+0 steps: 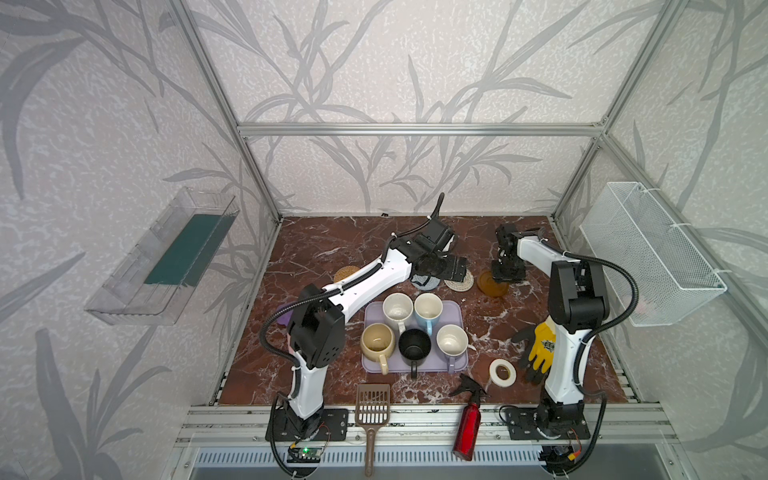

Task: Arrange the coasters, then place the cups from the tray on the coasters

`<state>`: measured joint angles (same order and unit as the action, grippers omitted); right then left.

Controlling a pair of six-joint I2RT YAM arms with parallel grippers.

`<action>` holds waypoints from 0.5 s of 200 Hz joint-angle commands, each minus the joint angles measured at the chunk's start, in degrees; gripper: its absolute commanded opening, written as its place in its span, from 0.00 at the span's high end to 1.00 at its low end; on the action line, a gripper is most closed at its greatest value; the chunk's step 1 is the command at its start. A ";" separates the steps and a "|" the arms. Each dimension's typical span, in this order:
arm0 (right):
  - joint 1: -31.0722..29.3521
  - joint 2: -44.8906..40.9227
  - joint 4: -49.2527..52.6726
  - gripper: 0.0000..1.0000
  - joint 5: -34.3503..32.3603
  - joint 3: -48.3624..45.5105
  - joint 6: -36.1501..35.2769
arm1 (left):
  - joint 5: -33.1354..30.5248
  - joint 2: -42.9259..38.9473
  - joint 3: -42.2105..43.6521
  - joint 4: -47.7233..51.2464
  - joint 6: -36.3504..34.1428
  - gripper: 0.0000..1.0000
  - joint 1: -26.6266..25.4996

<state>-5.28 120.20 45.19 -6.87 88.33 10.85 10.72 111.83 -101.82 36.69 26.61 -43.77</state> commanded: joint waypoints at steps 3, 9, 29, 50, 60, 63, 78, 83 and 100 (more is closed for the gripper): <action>0.15 2.01 -2.43 0.59 0.82 0.17 -0.06 | -0.49 -2.82 0.88 -0.58 0.37 0.01 0.02; 0.19 1.77 -2.55 0.60 0.85 0.08 -0.11 | -0.54 -2.97 1.05 -0.76 0.36 0.01 0.09; 0.25 0.85 -3.35 0.60 1.16 -0.44 0.13 | -0.56 -3.63 1.92 -1.54 0.80 0.01 0.09; 0.19 0.47 -3.89 0.59 1.17 -0.80 0.06 | -0.52 -4.45 2.80 -2.55 1.15 0.01 0.08; 0.21 0.56 -3.91 0.59 1.24 -0.84 0.04 | -0.48 -4.66 2.95 -2.65 1.24 0.01 0.02; 0.24 0.64 -3.96 0.59 1.31 -0.88 0.05 | -0.53 -4.77 3.02 -2.65 1.25 0.01 0.06; 0.20 0.77 -4.07 0.59 1.36 -1.11 0.05 | -0.58 -4.88 3.34 -2.84 1.39 0.01 0.04; 0.21 0.76 -4.22 0.59 1.35 -1.15 0.12 | -0.55 -4.99 3.54 -3.01 1.50 0.01 0.02; 0.20 0.14 -4.95 0.58 1.25 -1.74 0.31 | -0.33 -5.17 4.01 -3.49 1.80 0.01 0.09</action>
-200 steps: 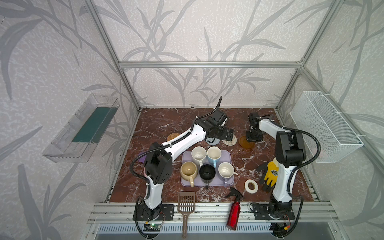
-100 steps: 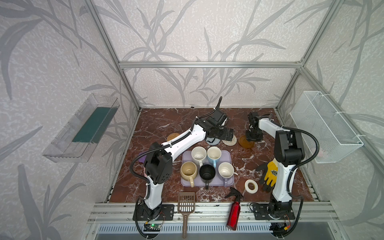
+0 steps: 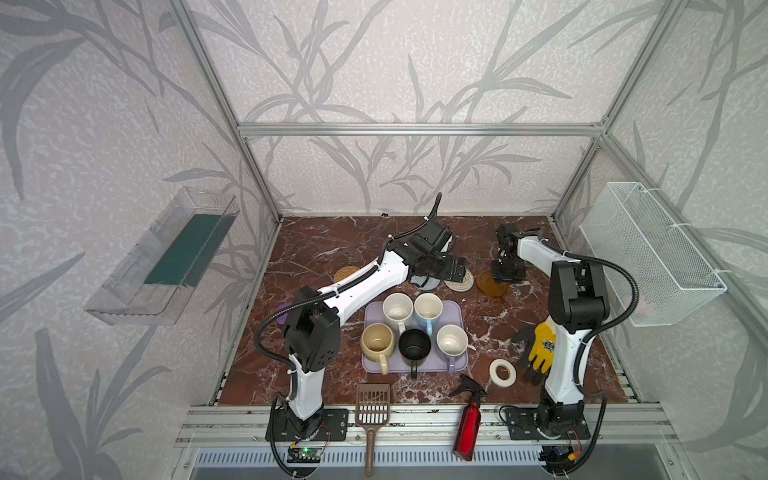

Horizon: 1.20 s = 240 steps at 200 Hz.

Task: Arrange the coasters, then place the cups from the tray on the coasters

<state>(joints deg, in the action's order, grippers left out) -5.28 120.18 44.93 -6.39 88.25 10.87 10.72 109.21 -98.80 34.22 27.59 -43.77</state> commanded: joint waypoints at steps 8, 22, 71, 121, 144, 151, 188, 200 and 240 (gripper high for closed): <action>0.21 -0.08 -4.83 0.58 0.77 -1.68 0.26 | -0.21 -2.66 1.28 -1.24 1.01 0.01 0.08; 0.21 -0.29 -4.77 0.57 0.77 -1.63 0.36 | -0.19 -2.82 1.68 -1.61 1.14 0.01 0.08; 0.22 -2.23 -6.18 0.51 1.77 -2.94 1.18 | -0.43 -3.98 3.04 -2.65 1.59 0.01 0.09; 0.18 -5.33 -6.85 0.44 1.23 -4.29 1.62 | -1.15 -6.32 4.74 -3.73 2.02 0.01 0.09; 0.01 -8.81 -7.89 0.43 0.87 -6.42 2.08 | -1.84 -7.96 6.12 -4.44 2.23 0.01 0.08; -0.02 -10.14 -7.96 0.43 0.86 -7.09 2.14 | -2.09 -8.49 6.25 -4.12 2.20 0.01 0.06; -0.16 -18.31 -7.29 0.20 4.89 -9.39 1.18 | -0.69 -14.94 9.84 -2.49 3.01 0.01 0.07; -0.17 -21.81 -7.77 0.11 6.41 -11.14 0.86 | -1.47 -17.90 12.01 -2.36 3.44 0.02 -0.05; -0.60 -31.08 -5.74 0.01 14.47 -14.12 -0.04 | -7.43 -25.84 17.00 2.70 4.53 0.05 0.00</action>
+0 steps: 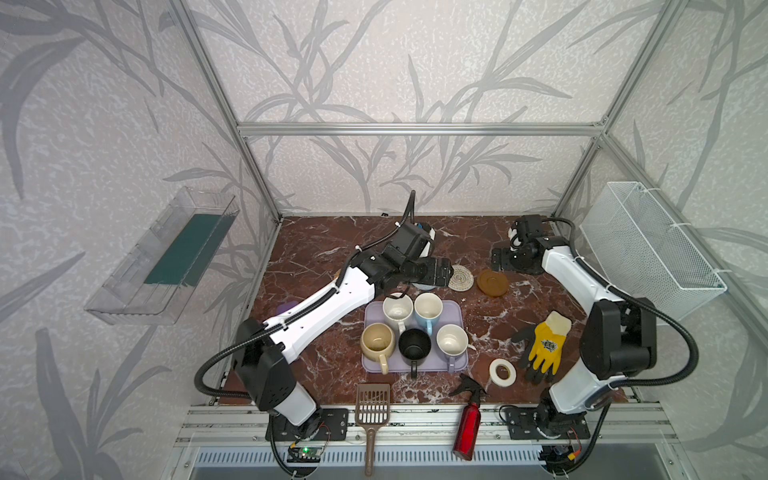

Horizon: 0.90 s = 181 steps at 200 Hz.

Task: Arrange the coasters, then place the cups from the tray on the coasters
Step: 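Raise both grippers and move them over the mugs on the lilac tray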

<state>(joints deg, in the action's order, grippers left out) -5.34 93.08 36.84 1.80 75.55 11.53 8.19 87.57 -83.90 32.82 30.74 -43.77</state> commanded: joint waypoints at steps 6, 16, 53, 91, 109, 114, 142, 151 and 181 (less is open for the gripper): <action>-0.74 -5.18 2.52 0.01 8.21 -2.09 -0.95 | -5.96 -5.14 2.72 4.95 1.83 0.06 0.02; -0.98 -7.26 2.93 0.01 11.14 -2.94 -0.99 | -6.68 -6.65 3.93 6.25 2.36 0.09 0.00; -4.53 -15.23 4.08 0.01 17.53 -5.78 -0.24 | -8.60 -10.11 7.71 11.55 5.65 0.27 -0.01; -11.17 -23.54 0.99 0.01 21.23 -10.22 0.52 | -10.67 -10.71 10.00 17.77 8.47 0.27 -0.41; -13.98 -25.31 2.68 0.01 21.18 -10.31 0.42 | -10.02 -11.24 11.65 17.37 9.78 0.33 -0.44; -14.73 -25.67 2.95 0.01 21.37 -10.54 0.37 | -9.76 -11.43 12.24 17.00 10.17 0.35 -0.53; -18.36 -27.52 1.83 0.01 21.76 -12.62 0.45 | -9.59 -11.42 15.01 15.44 11.70 0.43 -0.92; -19.48 -28.06 1.82 0.01 21.26 -13.11 0.50 | -9.80 -11.15 15.63 15.58 12.04 0.44 -0.97; -21.53 -29.74 2.95 0.00 20.18 -13.56 -1.77 | -10.41 -9.73 16.88 16.07 13.66 0.45 -1.66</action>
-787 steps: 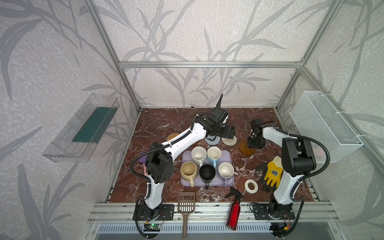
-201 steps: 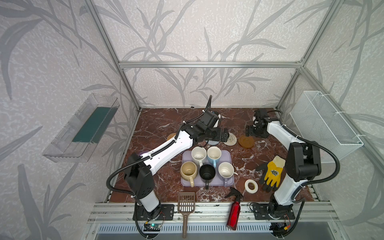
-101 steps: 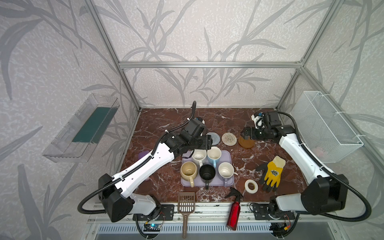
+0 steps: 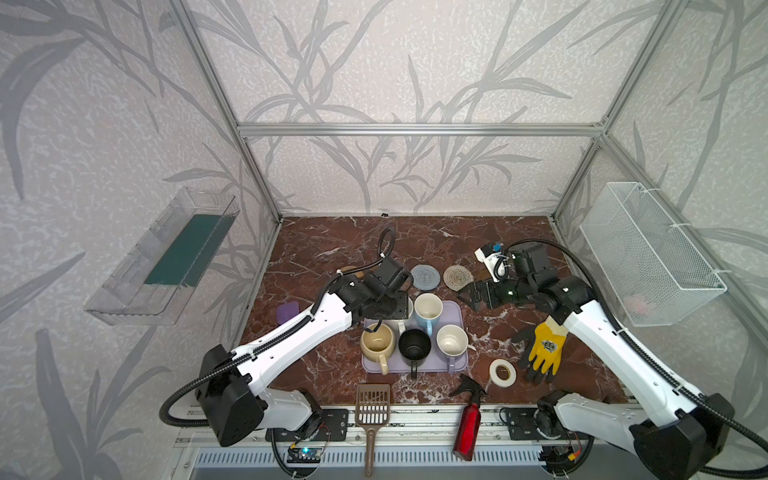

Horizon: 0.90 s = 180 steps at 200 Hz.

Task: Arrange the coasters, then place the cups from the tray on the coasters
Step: 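Raise both grippers and move them over the mugs on the lilac tray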

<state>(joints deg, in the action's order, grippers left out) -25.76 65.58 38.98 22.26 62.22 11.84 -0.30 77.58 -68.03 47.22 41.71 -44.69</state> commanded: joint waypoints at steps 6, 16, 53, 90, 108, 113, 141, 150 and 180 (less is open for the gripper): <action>-1.24 -2.38 0.91 0.00 -0.01 -0.28 -2.54 | -1.84 0.58 1.42 1.57 2.84 0.46 -0.89; -1.40 -2.26 1.66 0.01 0.63 -0.23 -3.12 | -1.70 0.94 2.23 1.12 3.08 0.47 -0.93; -5.05 -1.57 2.34 0.01 -1.31 -0.95 -4.71 | 0.15 1.80 4.66 -3.53 3.98 0.60 -1.04; -5.81 -1.33 2.75 0.01 -4.33 -0.88 -4.91 | -0.23 3.43 4.24 -2.66 4.23 0.63 -1.28; -5.90 -1.51 2.07 0.01 -4.30 -1.37 -4.48 | -0.38 3.37 5.39 -2.89 4.74 0.64 -1.40; -5.97 -1.59 1.83 0.01 -4.04 -1.46 -4.49 | -0.25 3.44 5.66 -3.07 4.72 0.64 -1.37; -6.19 -1.33 1.58 0.01 -0.82 -1.23 -5.55 | 0.30 4.49 5.88 -3.40 4.47 0.64 -1.37; -6.38 -1.16 1.59 0.01 -0.31 -0.98 -6.00 | 0.30 5.11 5.83 -3.53 4.43 0.65 -1.44; -7.75 -1.11 1.31 0.01 -0.82 -0.75 -6.09 | 0.99 6.65 5.80 -4.05 4.60 0.66 -1.46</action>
<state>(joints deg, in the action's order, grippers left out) -32.38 64.69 40.56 20.51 61.23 6.74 0.54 82.98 -62.83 43.18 45.19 -45.76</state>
